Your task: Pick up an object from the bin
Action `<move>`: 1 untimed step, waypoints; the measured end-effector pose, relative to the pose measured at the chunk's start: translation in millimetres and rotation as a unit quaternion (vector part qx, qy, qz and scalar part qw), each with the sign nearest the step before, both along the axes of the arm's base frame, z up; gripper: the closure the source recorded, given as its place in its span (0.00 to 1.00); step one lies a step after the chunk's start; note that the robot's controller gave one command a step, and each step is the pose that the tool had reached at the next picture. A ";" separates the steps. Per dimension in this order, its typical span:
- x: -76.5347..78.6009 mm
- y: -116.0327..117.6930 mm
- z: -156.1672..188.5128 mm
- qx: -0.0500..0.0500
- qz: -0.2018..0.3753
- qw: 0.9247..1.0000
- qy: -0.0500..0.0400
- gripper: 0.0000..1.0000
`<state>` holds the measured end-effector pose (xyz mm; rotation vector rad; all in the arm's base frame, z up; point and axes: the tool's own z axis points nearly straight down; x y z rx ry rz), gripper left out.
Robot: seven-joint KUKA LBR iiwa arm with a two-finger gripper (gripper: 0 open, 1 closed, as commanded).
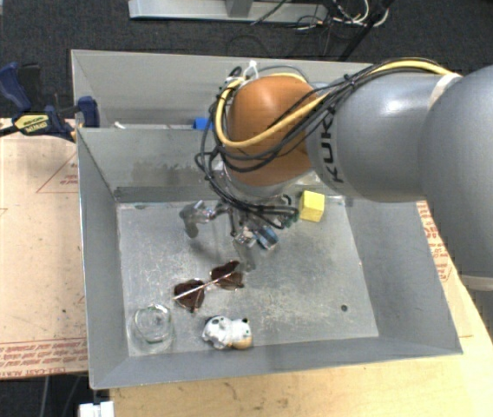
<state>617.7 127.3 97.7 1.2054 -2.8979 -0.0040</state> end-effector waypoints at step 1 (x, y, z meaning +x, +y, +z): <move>-21.4 22.3 29.1 -0.002 0.071 0.997 -0.003 0.00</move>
Offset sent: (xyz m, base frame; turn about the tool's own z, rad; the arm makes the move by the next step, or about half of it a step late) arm -0.0740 0.0177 -0.0248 -0.2802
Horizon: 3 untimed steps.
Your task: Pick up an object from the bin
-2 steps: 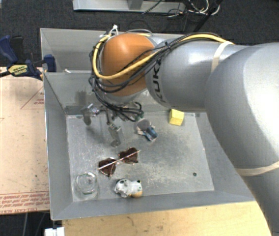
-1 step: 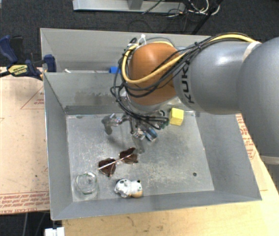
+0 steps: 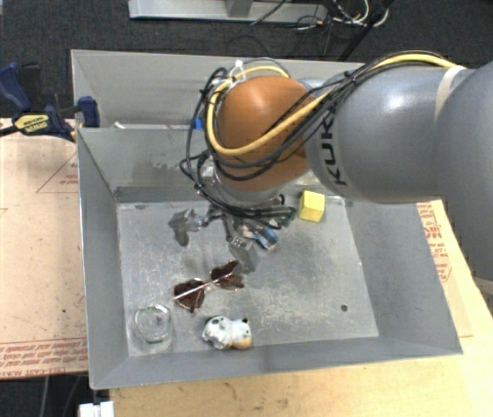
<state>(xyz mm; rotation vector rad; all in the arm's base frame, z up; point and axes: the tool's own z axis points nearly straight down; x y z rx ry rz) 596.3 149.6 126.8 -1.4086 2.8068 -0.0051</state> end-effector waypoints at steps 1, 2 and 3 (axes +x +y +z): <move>-34.8 17.1 -29.5 0.005 0.056 0.998 -0.001 0.00; -23.9 -52.9 -54.4 0.002 0.171 0.985 0.000 1.00; -23.9 -52.8 -54.4 0.002 0.171 0.985 0.000 1.00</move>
Offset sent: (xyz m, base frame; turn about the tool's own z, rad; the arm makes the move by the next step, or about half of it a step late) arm -0.0249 -0.0532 -0.0553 -0.3485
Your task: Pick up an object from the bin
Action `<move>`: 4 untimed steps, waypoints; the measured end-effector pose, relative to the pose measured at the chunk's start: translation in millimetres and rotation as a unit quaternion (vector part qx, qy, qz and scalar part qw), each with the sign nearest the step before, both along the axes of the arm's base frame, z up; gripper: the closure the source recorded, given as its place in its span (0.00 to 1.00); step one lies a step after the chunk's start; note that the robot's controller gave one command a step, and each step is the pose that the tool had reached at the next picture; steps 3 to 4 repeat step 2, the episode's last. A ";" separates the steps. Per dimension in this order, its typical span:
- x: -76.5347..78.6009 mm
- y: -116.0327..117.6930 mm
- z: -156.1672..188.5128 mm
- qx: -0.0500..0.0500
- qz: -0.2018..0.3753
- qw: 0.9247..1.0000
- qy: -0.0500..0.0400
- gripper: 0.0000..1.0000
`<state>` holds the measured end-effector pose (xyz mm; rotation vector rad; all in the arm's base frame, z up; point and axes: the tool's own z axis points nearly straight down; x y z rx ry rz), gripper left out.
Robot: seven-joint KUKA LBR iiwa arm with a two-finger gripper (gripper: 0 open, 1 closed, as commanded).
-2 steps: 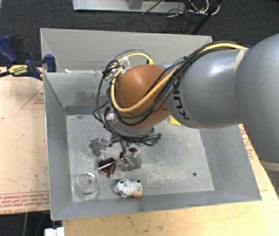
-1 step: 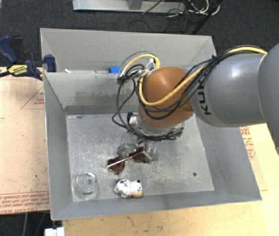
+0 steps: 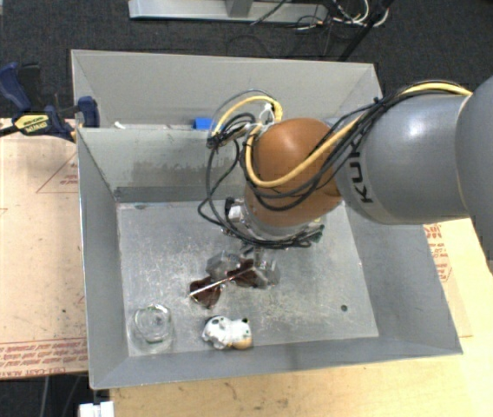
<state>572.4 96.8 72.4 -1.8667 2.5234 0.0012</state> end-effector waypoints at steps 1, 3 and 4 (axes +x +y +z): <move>-10.7 12.7 44.1 -0.001 -0.003 1.000 0.004 1.00; -7.1 -1.3 77.0 0.001 -0.007 1.000 -0.002 1.00; -7.1 -1.3 77.0 0.001 -0.007 1.000 -0.002 1.00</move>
Offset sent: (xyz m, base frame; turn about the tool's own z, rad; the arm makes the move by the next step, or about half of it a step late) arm -0.0074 -0.0149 0.0799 0.0164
